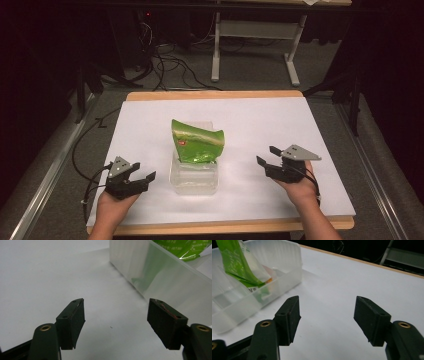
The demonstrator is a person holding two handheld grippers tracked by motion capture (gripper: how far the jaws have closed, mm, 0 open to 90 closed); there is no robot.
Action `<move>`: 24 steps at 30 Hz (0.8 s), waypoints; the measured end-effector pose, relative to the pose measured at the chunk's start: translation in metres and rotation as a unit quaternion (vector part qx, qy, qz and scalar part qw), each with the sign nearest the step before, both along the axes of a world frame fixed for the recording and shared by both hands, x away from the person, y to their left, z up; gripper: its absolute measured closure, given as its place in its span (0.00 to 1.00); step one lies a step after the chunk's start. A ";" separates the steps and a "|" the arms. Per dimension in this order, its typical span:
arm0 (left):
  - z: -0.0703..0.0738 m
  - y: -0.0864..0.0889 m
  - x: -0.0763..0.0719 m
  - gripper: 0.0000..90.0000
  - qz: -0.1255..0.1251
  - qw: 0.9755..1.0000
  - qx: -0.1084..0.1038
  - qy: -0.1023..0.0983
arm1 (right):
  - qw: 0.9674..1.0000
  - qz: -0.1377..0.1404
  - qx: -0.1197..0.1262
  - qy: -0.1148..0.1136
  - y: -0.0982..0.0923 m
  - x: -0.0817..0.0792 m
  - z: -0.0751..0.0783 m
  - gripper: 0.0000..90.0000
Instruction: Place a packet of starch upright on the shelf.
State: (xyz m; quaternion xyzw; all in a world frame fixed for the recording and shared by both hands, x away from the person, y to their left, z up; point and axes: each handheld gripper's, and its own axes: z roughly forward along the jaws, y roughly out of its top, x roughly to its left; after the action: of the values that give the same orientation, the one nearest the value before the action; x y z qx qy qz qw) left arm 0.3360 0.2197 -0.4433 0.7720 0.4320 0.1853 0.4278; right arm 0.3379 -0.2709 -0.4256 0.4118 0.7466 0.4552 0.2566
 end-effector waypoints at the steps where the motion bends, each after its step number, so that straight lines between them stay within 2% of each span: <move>1: 0.000 0.000 0.000 0.34 0.000 1.000 -0.001 0.000 | 1.000 -0.003 0.000 -0.003 -0.006 -0.003 0.000 0.43; 2: 0.000 0.000 0.000 0.34 0.000 1.000 -0.001 0.000 | 1.000 -0.003 0.000 -0.003 -0.006 -0.003 0.000 0.43; 4: 0.000 0.000 0.000 0.34 0.000 1.000 -0.002 -0.001 | 1.000 -0.014 0.001 -0.007 -0.020 -0.010 -0.001 0.40; 5: 0.000 0.000 0.000 0.34 0.000 1.000 -0.002 0.000 | 1.000 -0.022 0.004 -0.001 -0.029 -0.016 -0.002 0.40; 10: 0.000 -0.001 0.000 0.34 -0.002 1.000 0.002 0.001 | 0.999 -0.039 0.010 0.012 -0.046 -0.024 -0.007 0.40; 13: 0.000 -0.003 0.000 0.34 -0.003 1.000 0.006 0.001 | 0.999 -0.042 0.020 0.025 -0.044 -0.020 -0.011 0.40; 16: -0.001 -0.003 0.001 0.34 -0.003 1.000 0.007 0.003 | 0.999 -0.025 0.006 0.036 -0.034 -0.017 -0.015 0.40; 19: -0.001 -0.004 0.001 0.34 -0.001 1.000 0.007 0.005 | 0.999 -0.010 -0.005 0.034 -0.027 -0.016 -0.015 0.39; 24: 0.000 -0.003 0.001 0.34 0.002 1.000 0.005 0.006 | 0.999 -0.007 -0.009 0.040 -0.028 -0.016 -0.017 0.39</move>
State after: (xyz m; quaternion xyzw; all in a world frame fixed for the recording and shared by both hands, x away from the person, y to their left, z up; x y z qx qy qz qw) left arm 0.3369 0.2169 -0.4438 0.7746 0.4349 0.1839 0.4208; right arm 0.3219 -0.2987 -0.4421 0.4326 0.7575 0.4295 0.2335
